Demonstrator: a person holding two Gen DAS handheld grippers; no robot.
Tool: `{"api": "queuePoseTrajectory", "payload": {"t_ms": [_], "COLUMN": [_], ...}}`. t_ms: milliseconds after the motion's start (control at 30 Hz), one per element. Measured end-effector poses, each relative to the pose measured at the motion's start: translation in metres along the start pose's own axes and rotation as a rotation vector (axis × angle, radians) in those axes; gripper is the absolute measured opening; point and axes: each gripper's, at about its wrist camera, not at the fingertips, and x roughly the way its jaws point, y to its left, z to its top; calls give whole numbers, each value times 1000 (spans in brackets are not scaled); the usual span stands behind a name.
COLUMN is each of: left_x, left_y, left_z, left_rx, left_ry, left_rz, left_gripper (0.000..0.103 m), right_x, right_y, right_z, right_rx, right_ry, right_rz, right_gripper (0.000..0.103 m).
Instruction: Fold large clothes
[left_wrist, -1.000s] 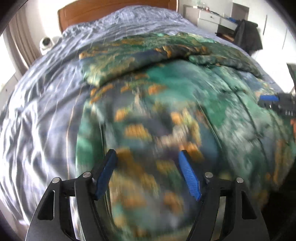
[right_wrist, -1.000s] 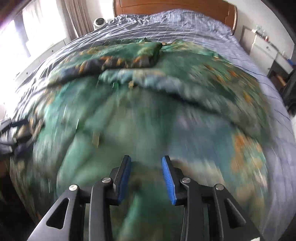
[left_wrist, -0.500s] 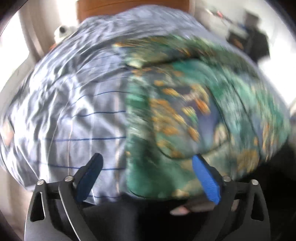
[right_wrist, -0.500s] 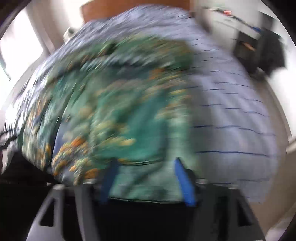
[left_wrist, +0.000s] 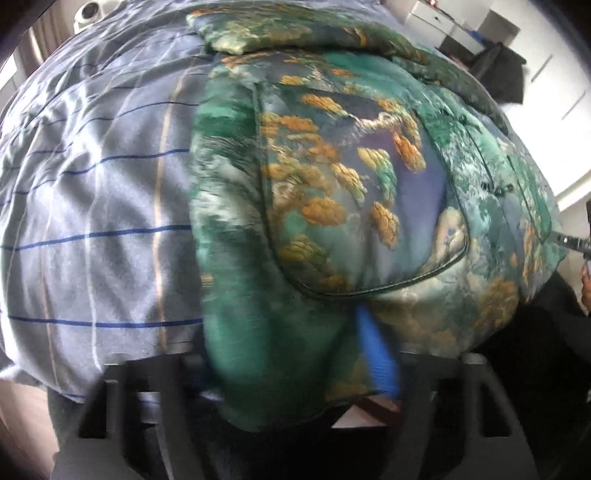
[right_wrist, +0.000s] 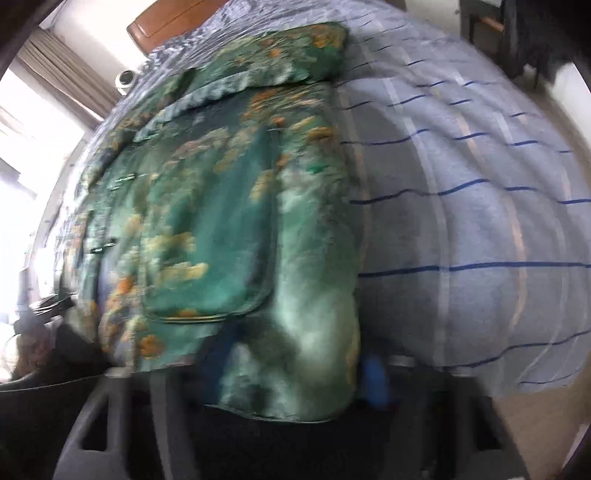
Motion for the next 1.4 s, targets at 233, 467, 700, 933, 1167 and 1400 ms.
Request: {"api": "queuePoseTrajectory", "payload": {"t_ms": [233, 467, 700, 933, 1167, 1400], "left_x": [-24, -63, -77, -66, -93, -140], "left_y": [19, 26, 26, 27, 31, 44], "left_z": [4, 5, 6, -4, -16, 78], "left_rx": [-75, -136, -121, -158, -208, -206], "left_ry": [-36, -134, -159, -91, -72, -273], "left_rz": [-73, -130, -110, -102, -166, -278], "left_gripper": [13, 12, 11, 10, 10, 9], "right_x": [-19, -49, -59, -59, -65, -91], "right_y": [15, 37, 47, 41, 29, 19], "right_z": [5, 13, 12, 0, -18, 59], "right_rx": [-11, 10, -11, -2, 40, 85], "right_ry": [-26, -108, -126, -93, -40, -181], "right_rz": [46, 131, 155, 177, 249, 392], "right_gripper": [15, 14, 14, 14, 13, 13]}}
